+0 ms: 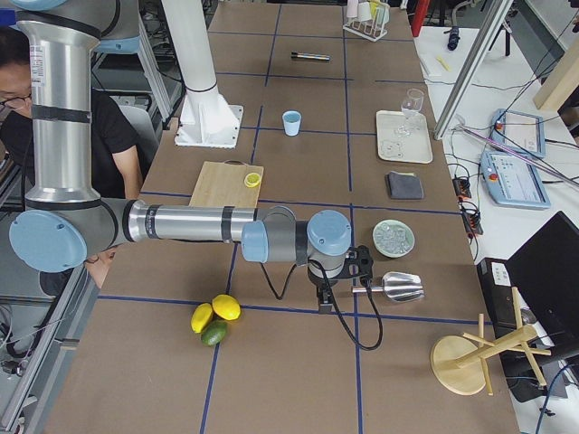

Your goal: Squeeze lemon into cup

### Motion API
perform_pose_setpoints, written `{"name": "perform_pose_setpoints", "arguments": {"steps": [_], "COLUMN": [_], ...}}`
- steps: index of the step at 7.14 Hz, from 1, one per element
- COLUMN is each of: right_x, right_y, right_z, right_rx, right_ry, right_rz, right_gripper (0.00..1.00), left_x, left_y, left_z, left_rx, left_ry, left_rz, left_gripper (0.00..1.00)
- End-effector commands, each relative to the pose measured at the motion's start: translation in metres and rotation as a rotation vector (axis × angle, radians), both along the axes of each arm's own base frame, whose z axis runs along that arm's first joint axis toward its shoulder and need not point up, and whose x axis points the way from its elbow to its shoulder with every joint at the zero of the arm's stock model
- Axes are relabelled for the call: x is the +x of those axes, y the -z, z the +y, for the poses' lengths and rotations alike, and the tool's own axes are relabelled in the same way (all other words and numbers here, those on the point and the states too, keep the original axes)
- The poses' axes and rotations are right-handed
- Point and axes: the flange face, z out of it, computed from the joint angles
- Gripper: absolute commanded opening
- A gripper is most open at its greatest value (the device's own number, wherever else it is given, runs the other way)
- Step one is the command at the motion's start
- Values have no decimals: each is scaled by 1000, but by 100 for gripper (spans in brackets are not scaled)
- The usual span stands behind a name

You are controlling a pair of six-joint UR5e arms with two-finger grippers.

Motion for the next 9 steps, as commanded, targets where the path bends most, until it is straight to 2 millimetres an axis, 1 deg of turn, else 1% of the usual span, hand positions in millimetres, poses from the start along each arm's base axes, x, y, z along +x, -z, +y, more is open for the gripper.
{"name": "perform_pose_setpoints", "arguments": {"steps": [1, 7, 8, 9], "right_x": [0, 0, 0, 0], "right_y": [-4, 2, 3, 10], "right_z": [0, 0, -1, -2], "right_rx": [2, 11, -8, 0], "right_ry": [-2, -6, -29, -31], "right_rz": [-1, -1, -5, -6], "right_gripper": [100, 100, 100, 100], "left_x": [-7, -6, -6, -6], "left_y": [-19, -12, -12, -12], "left_z": [11, 9, 10, 10], "left_rx": [-41, -54, -54, -56], "left_ry": [14, 44, 44, 45], "left_rz": [5, 12, 12, 12], "left_gripper": [100, 100, 100, 100]}}
